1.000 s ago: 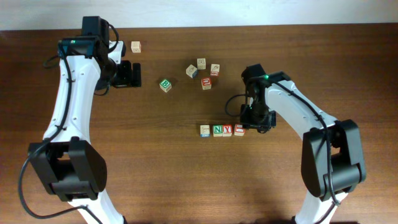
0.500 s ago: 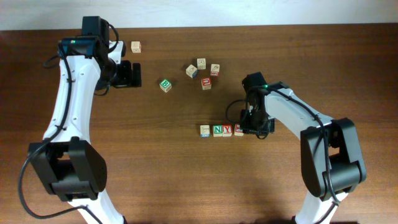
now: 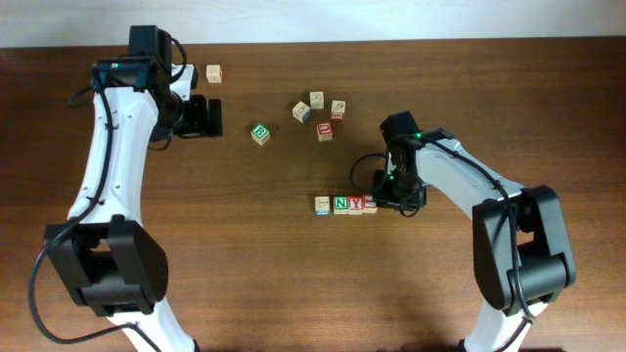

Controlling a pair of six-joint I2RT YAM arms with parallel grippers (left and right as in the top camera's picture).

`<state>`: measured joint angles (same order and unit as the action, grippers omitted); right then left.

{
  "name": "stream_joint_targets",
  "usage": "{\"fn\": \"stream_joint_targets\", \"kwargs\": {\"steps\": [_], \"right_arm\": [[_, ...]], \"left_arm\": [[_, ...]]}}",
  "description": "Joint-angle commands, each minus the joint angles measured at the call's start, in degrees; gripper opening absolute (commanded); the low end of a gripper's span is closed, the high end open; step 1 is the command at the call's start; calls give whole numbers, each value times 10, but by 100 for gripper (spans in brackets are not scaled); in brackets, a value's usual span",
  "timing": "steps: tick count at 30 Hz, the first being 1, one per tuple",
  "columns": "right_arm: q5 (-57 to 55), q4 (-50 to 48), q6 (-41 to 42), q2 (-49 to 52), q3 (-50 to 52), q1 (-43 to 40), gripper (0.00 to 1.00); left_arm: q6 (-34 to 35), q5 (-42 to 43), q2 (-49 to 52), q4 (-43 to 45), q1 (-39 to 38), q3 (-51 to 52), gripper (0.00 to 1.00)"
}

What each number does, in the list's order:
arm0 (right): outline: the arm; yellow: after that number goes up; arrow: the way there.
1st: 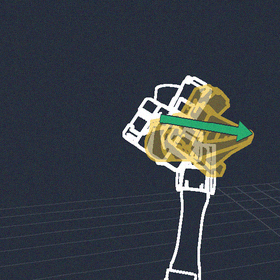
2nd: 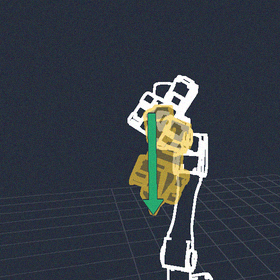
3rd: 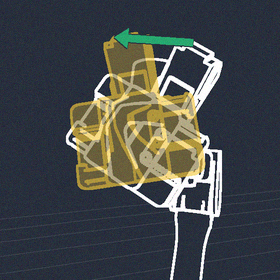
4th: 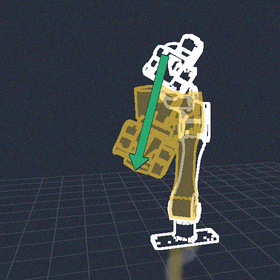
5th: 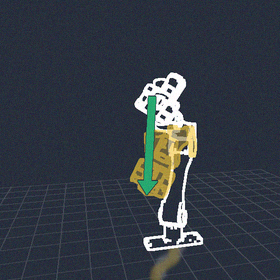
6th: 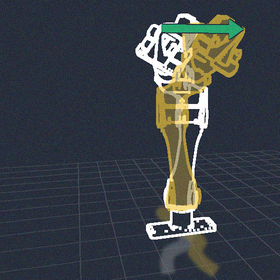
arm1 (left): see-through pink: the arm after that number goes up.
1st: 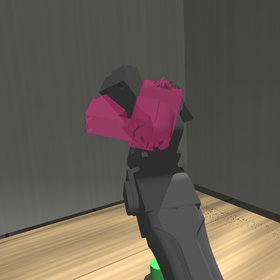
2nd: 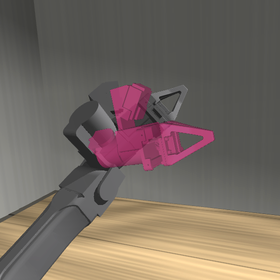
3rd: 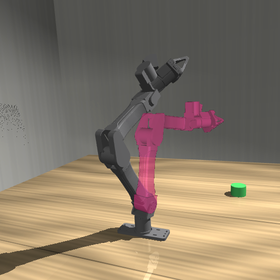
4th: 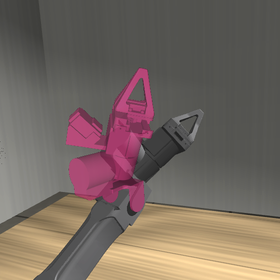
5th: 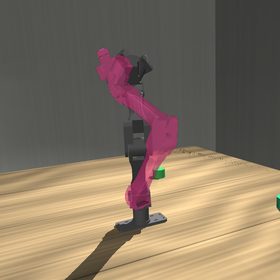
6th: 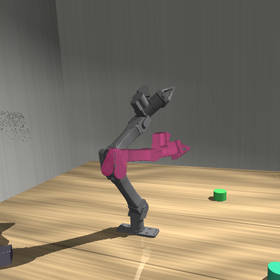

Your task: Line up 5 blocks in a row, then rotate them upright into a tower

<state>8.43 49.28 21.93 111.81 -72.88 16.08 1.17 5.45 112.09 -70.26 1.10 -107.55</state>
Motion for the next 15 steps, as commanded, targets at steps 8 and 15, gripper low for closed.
{"fn": "stream_joint_targets", "kwargs": {"steps": [8, 15], "right_arm": [[24, -23, 10, 1, 3, 38, 34], [24, -28, 9, 1, -10, 38, 39]], "left_arm": [[6, -4, 5, 1, 1, -11, 99], [6, -4, 5, 1, 1, -11, 99]]}}
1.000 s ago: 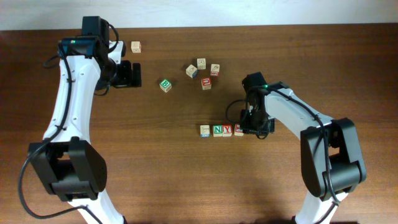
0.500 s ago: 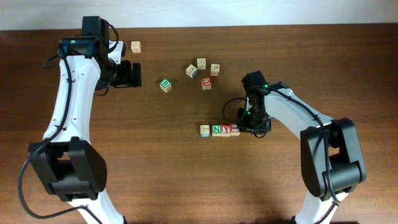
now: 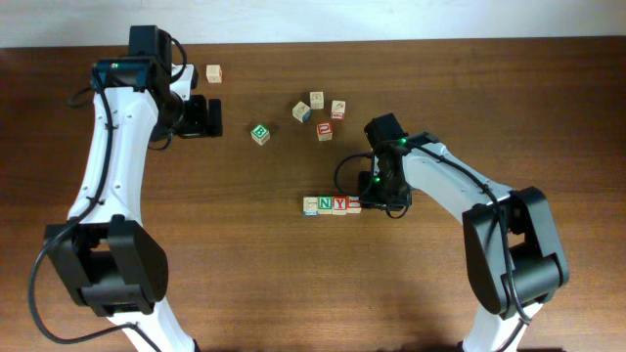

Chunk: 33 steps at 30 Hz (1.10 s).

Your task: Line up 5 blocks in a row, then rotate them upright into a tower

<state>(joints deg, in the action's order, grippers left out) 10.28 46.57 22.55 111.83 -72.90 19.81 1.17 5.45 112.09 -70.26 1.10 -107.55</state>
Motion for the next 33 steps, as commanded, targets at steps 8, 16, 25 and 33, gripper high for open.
{"fn": "stream_joint_targets", "kwargs": {"steps": [8, 16, 25, 33], "right_arm": [[15, -13, 4, 1, -14, 0, 40], [-10, 56, -31, 1, -49, -23, 53], [-34, 119, -40, 2, -289, -28, 53], [-22, 111, -40, 123, -476, -10, 54]], "left_arm": [[6, -4, 5, 1, 1, -11, 99], [6, -4, 5, 1, 1, -11, 99], [6, -4, 5, 1, 1, -11, 99], [6, -4, 5, 1, 1, -11, 99]]}}
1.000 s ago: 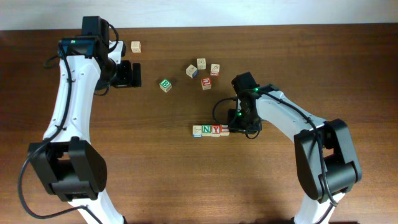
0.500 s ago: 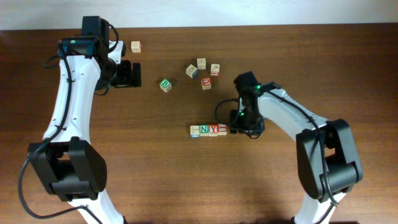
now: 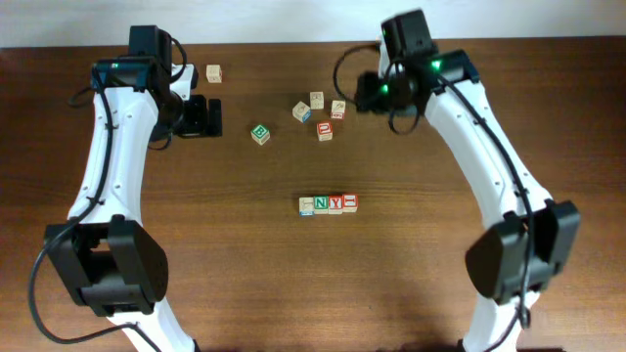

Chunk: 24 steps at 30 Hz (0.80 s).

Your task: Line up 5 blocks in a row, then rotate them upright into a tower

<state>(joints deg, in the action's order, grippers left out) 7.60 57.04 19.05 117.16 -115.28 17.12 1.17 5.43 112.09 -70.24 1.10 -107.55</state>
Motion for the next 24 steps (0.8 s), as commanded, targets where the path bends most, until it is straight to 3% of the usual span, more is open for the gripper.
{"fn": "stream_joint_targets", "kwargs": {"steps": [1, 10, 24], "right_arm": [[3, 9, -13, 97, -77, 26, 55], [-73, -5, -78, 229, -117, 83, 59], [-90, -69, -81, 276, -117, 86, 56]], "left_arm": [[6, -3, 5, 1, 1, -11, 99], [6, -3, 5, 1, 1, -11, 99], [6, -3, 5, 1, 1, -11, 99]]}}
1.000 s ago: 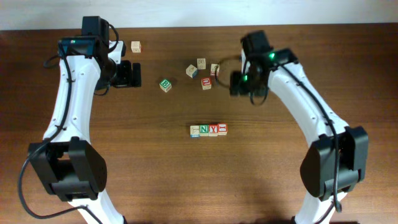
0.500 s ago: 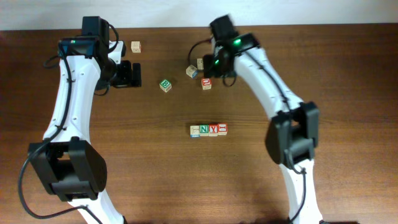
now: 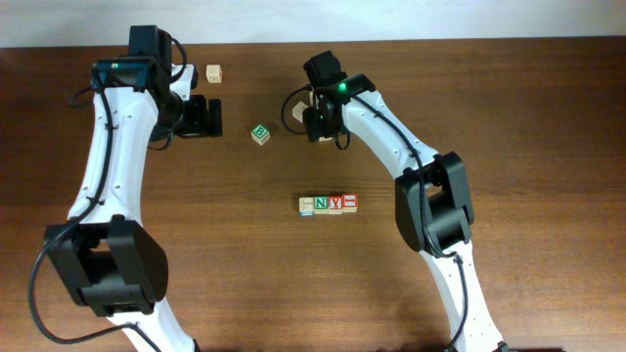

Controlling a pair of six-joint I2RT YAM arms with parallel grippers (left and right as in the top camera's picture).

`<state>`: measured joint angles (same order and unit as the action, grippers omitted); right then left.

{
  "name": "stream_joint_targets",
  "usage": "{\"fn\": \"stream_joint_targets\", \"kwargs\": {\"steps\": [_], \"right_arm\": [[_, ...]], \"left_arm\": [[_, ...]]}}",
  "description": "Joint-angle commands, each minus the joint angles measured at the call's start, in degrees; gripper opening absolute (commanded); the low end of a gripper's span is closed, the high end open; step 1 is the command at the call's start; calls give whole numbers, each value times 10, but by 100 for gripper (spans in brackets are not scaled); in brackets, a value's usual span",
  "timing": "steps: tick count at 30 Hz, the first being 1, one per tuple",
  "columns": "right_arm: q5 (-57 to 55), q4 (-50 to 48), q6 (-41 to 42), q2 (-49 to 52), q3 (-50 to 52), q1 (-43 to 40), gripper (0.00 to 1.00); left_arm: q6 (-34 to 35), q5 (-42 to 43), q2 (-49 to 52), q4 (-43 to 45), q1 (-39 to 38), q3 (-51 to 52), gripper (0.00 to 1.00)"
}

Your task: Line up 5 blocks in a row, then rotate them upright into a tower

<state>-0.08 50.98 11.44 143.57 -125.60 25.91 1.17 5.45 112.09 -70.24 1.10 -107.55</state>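
Observation:
A row of small letter blocks (image 3: 328,203) lies side by side in the middle of the table. A green-faced block (image 3: 259,134) lies alone further back, and a pale block (image 3: 213,73) sits near the far edge. My right gripper (image 3: 319,122) is down over the loose cluster at the back. One pale block (image 3: 296,112) shows at its left; the others are hidden under it. Whether its fingers are open or shut does not show. My left gripper (image 3: 207,115) rests at the back left, apart from every block, its fingers unclear.
The left arm (image 3: 108,147) runs down the left side of the table. The right arm (image 3: 406,147) crosses diagonally from the front right to the back cluster, passing just right of the row. The table's far edge (image 3: 440,41) lies close behind the cluster.
My right gripper has moved from the right of the back cluster to directly over it, further left, now covering most of those blocks. The row, the green block and the left arm stay put.
First my right gripper sat at the right end of the row. Half a second later the row and gripper stood further left. Then the gripper was away at the back right, the row left a little further left. Now it covers the back cluster.

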Motion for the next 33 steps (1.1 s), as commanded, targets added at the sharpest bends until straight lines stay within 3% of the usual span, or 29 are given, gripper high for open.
{"fn": "stream_joint_targets", "kwargs": {"steps": [1, 5, 13, 19, 27, 29, 33], "right_arm": [[-13, -9, -5, 12, -14, -2, 54], [-13, 2, -5, 12, -14, -2, 42], [-17, 54, -5, 10, -32, -2, 27], [2, 194, -5, 7, -169, -2, 26], [31, 450, 13, 7, -483, -3, 25], [53, 464, 13, -5, -539, -5, 27], [69, 464, 25, -59, -538, -9, 26]], "left_arm": [[6, -4, 5, 1, 1, -11, 99], [6, -4, 5, 1, 1, -11, 99], [6, -4, 5, 1, 1, -11, 99], [6, -4, 5, 1, 1, -11, 99], [6, -4, 5, 1, 1, -11, 99], [6, -4, 5, 1, 1, -11, 99], [6, -4, 5, 1, 1, -11, 99]]}}
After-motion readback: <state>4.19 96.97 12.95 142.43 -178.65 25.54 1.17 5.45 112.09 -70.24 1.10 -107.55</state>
